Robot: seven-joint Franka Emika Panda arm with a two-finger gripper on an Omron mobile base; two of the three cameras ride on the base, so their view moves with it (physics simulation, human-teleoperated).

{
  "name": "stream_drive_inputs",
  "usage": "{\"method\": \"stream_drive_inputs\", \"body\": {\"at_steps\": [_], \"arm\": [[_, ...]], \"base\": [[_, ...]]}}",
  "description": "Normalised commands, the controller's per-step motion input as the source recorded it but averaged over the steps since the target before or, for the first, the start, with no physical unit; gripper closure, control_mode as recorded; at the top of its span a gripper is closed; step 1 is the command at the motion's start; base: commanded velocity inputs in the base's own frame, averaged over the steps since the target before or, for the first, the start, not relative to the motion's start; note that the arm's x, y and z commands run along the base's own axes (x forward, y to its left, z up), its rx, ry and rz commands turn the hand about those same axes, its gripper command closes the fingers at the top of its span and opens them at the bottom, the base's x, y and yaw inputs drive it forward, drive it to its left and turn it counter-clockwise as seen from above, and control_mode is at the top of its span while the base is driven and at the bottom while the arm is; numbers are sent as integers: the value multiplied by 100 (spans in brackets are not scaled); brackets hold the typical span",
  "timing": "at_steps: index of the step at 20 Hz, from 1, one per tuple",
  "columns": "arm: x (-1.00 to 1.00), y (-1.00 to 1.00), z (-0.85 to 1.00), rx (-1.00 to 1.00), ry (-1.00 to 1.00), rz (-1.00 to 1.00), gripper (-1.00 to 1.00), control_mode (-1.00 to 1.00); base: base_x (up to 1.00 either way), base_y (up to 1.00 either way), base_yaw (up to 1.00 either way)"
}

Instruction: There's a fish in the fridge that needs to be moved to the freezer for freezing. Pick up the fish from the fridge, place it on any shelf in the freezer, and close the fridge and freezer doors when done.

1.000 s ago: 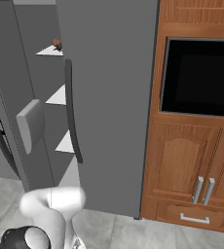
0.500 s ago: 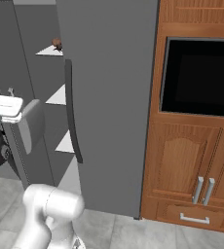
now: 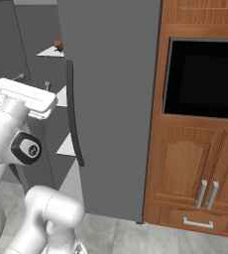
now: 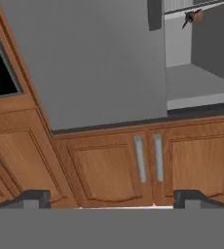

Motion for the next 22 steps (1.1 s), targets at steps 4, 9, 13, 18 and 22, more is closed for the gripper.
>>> {"method": "stream_drive_inputs", "body": {"at_steps": [4, 9, 13, 18, 22], "arm": [[-98, -23, 64, -8, 51, -1, -100, -100], [-82, 0, 21, -12, 42, 0, -100, -100], [-35, 10, 4, -3, 25, 2, -100, -100], [24, 54, -45, 7, 12, 10, -100, -100], [17, 88, -74, 24, 0, 6, -100, -100]], "base": [[0, 0, 0], [0, 0, 0], [0, 0, 0], [0, 0, 0], [0, 0, 0]]}}
